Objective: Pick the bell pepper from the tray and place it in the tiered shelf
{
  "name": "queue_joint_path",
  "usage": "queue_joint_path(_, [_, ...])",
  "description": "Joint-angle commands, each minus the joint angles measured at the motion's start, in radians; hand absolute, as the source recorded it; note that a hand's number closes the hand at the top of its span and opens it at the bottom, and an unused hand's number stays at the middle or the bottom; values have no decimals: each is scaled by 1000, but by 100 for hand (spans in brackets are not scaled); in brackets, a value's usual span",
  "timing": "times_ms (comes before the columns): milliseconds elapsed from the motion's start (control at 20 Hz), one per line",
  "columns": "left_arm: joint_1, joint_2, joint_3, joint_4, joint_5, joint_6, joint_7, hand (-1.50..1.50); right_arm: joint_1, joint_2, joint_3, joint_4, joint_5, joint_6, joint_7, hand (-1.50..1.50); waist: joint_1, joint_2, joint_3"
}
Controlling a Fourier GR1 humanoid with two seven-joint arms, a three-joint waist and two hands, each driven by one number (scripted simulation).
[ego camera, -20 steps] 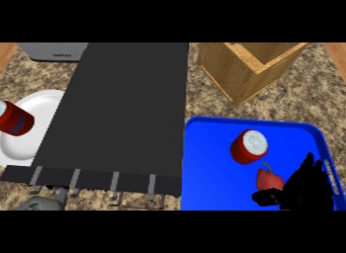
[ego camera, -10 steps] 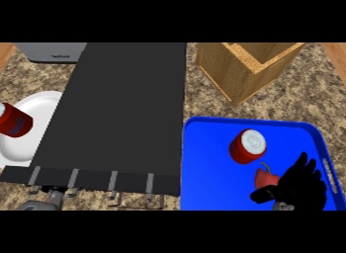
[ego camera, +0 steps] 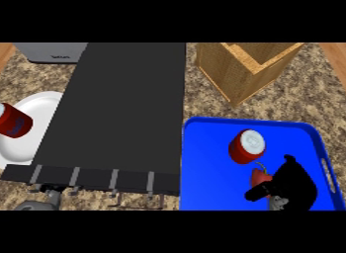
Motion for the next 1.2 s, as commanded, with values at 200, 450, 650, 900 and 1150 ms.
queue_joint_path(200, [10,-41,-4,34,-58,16,-33,0,-63,0,-38,112,15,-59,58,150,-5,4,5])
queue_joint_path(450, [0,-30,40,69,-20,-27,-71,0,-123,0,-8,165,77,-95,130,150,0,6,4])
queue_joint_path(650, [-34,-44,15,40,-51,-5,8,0,-111,0,27,66,173,-45,194,150,-6,4,4])
queue_joint_path(900, [-44,-53,-22,8,-39,-54,-5,0,-230,-115,242,77,6,167,-509,150,117,19,7])
queue_joint_path(1150, [-62,-64,-49,20,-51,-67,-2,0,-319,-183,420,31,-99,250,-879,150,169,31,9])
